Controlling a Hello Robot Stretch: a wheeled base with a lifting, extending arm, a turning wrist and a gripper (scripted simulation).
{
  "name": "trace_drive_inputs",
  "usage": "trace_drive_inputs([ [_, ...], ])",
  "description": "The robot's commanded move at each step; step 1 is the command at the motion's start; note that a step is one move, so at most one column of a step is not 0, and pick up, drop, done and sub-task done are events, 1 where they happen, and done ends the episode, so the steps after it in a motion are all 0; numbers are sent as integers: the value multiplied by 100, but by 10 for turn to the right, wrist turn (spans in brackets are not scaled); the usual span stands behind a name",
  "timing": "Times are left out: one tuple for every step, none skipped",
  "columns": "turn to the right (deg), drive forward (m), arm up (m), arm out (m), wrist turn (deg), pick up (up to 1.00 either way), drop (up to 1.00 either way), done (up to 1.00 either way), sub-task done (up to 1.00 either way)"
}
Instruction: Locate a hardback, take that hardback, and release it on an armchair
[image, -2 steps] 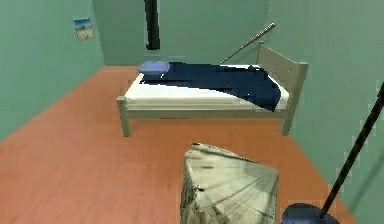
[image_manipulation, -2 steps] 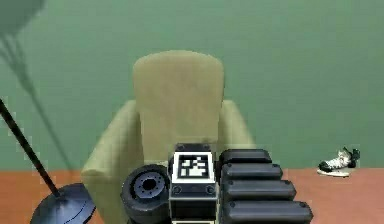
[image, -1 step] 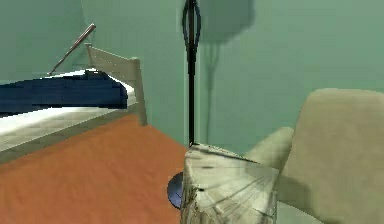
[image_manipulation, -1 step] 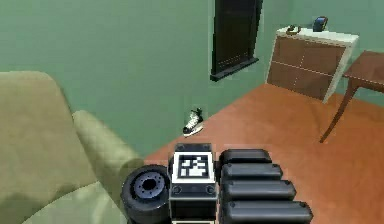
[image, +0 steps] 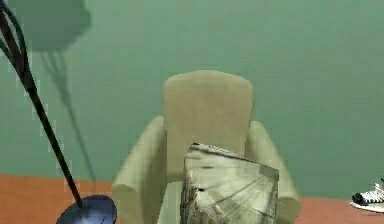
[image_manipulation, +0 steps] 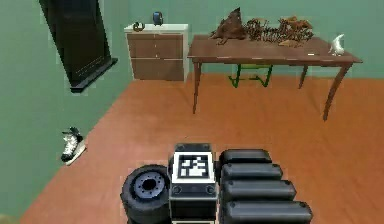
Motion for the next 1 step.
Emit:
trace_drive_inputs([
  [-450, 0, 0, 0, 0, 0, 0, 0, 0],
])
